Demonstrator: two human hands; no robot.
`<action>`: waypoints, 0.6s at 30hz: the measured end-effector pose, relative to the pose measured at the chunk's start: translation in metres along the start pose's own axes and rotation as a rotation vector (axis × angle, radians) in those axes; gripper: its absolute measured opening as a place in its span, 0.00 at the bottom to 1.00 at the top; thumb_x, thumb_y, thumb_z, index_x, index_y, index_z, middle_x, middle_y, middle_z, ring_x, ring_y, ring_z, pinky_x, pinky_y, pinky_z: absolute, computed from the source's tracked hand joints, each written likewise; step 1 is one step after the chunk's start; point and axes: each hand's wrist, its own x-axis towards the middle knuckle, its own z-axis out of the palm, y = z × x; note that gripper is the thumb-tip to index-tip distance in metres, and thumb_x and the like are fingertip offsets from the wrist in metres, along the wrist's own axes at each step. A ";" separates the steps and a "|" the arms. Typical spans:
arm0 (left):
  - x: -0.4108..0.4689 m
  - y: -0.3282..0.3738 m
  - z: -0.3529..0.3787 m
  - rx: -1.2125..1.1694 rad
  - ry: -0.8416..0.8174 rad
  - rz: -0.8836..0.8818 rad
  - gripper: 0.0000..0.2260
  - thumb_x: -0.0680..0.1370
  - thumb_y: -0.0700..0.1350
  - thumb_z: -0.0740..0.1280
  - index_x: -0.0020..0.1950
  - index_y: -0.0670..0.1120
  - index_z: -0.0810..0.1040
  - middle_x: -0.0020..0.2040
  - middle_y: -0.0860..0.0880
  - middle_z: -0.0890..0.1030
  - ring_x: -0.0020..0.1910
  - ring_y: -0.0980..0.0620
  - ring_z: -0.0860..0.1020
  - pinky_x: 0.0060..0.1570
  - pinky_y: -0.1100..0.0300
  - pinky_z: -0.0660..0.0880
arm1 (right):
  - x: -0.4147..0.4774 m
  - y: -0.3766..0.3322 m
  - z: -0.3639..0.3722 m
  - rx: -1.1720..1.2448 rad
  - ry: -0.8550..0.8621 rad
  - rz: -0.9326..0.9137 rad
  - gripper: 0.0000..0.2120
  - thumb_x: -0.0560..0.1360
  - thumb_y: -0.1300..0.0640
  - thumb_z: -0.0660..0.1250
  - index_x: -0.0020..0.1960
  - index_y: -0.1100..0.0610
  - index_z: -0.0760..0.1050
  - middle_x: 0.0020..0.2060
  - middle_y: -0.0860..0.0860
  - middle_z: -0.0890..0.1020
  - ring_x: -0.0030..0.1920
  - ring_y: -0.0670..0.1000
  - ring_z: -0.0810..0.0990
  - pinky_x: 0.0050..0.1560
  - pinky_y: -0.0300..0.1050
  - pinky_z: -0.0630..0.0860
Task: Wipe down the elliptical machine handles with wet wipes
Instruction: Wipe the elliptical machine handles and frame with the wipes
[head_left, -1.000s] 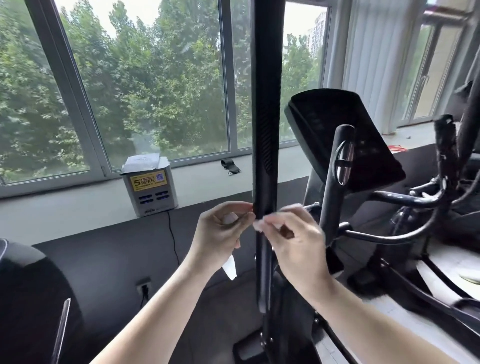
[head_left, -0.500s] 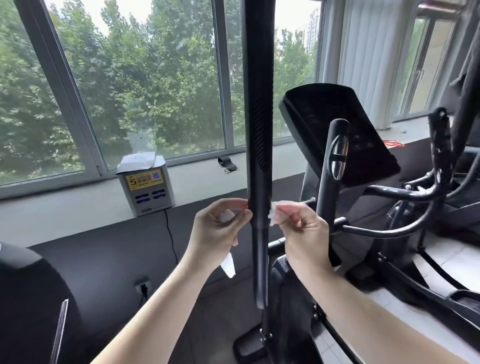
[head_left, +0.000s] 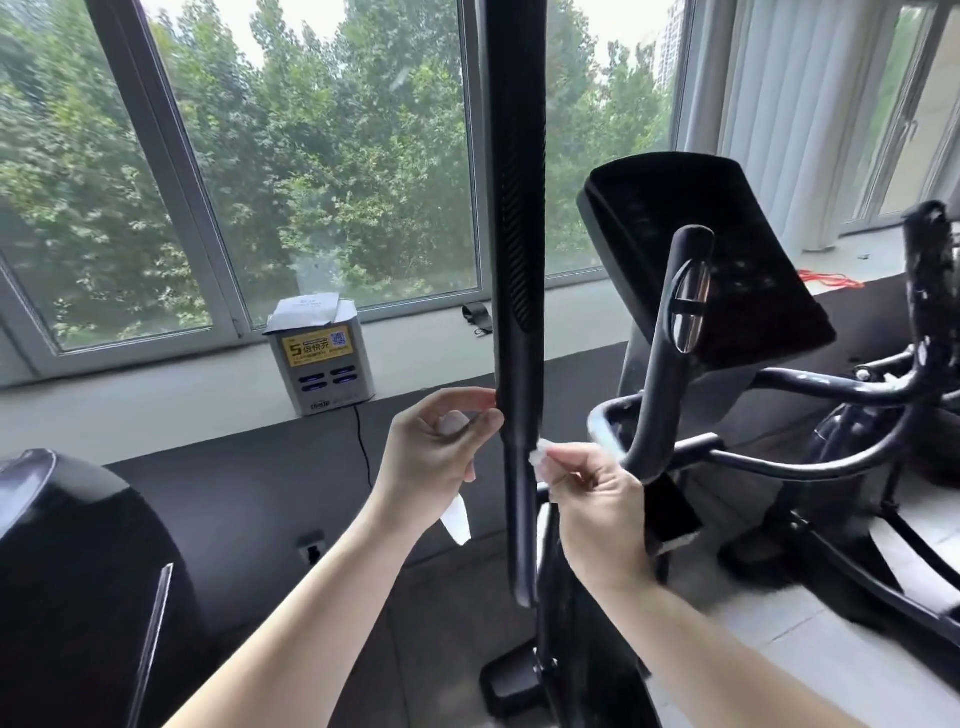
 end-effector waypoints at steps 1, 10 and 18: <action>0.000 0.000 0.000 -0.002 -0.004 0.002 0.08 0.74 0.48 0.76 0.52 0.50 0.87 0.25 0.45 0.71 0.23 0.48 0.70 0.26 0.63 0.71 | 0.001 -0.002 0.000 0.008 0.001 -0.016 0.03 0.76 0.66 0.75 0.48 0.59 0.84 0.43 0.52 0.88 0.43 0.47 0.86 0.44 0.38 0.79; -0.004 -0.007 -0.003 0.036 -0.039 -0.042 0.05 0.77 0.48 0.75 0.51 0.52 0.86 0.28 0.37 0.73 0.25 0.47 0.72 0.23 0.65 0.67 | 0.007 -0.004 0.021 -0.361 0.016 -0.525 0.09 0.72 0.66 0.79 0.42 0.61 0.79 0.41 0.52 0.77 0.42 0.47 0.80 0.45 0.35 0.76; -0.004 -0.018 -0.011 0.072 -0.132 -0.077 0.04 0.78 0.44 0.74 0.51 0.50 0.86 0.27 0.41 0.72 0.24 0.48 0.72 0.24 0.66 0.67 | -0.008 0.005 0.020 -0.446 0.065 -0.499 0.05 0.71 0.66 0.80 0.42 0.61 0.83 0.40 0.53 0.77 0.39 0.48 0.78 0.45 0.36 0.76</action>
